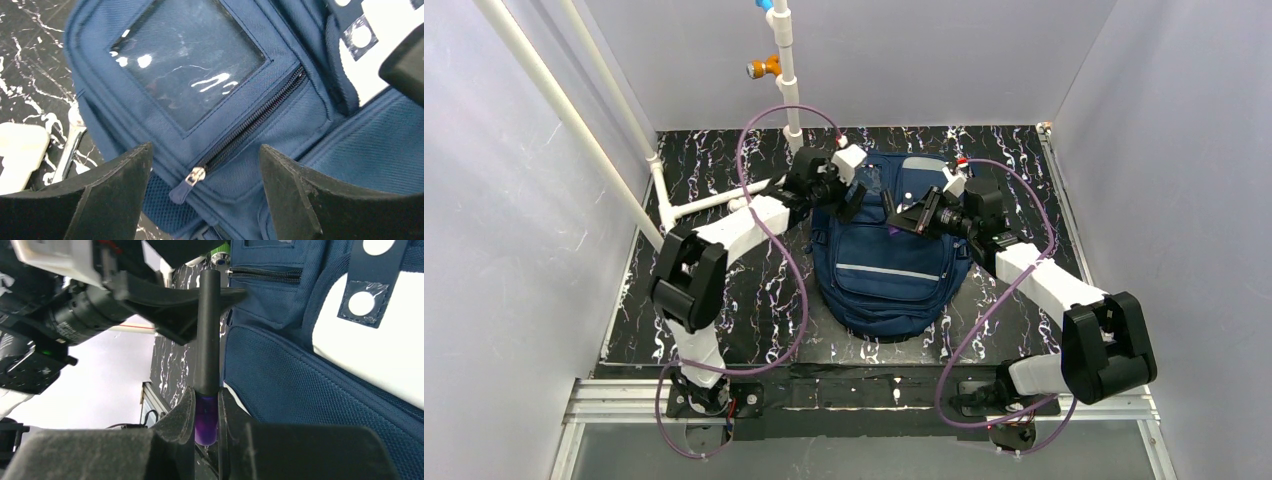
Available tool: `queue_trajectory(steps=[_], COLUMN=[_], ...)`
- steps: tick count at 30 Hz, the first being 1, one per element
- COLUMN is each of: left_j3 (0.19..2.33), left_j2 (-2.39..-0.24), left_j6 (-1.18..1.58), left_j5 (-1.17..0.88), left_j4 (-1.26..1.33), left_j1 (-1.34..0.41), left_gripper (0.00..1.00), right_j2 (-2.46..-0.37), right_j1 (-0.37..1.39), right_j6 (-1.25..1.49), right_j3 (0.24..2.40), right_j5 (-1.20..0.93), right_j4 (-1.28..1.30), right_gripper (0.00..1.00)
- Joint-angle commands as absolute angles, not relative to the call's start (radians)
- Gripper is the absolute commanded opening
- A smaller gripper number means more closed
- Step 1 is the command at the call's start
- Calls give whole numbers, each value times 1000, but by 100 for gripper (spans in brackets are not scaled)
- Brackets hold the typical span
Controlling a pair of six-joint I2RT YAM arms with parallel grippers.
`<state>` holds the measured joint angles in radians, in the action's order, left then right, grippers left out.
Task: Pack the student bag
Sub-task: Place the stationery in the student bag.
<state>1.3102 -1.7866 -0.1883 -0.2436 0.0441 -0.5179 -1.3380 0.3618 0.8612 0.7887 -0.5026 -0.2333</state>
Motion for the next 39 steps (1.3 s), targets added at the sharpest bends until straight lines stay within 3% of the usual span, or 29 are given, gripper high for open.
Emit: queue_trajectory(steps=[1,10,16,20,28,32,39], left_j3=[1391,1379,1401,1362,1259,1234,1195], left_j2=[-1822,-1881,-1910,-1861,-1731,-1693,-1649], left_j6=[-324,-283,-305,-293,-222,-180,-115], left_j5=[-195,-17,-14,17,4,-36,-83], left_j4=[64,176,183,204,282,285,285], left_j1=[-558,-576,-597,-600,-602,-601,-602], left_gripper=[77,62,51,29,5,0,0], right_j2=[-1327,-1355,-1376,-1401,-1533,-1593,-1637], right_j1=[352,352,354,360,420,462,492], right_j6=[842,860,909,978,1199,1271,1277], right_j3=[796,773,748,737,744,769,766], right_j5=[-555,-574,-581,-578,-553,-527,-339], right_j4=[-249,-288,-343,-360,-545,-617,-723], right_gripper=[1,1,1,1,1,1,1])
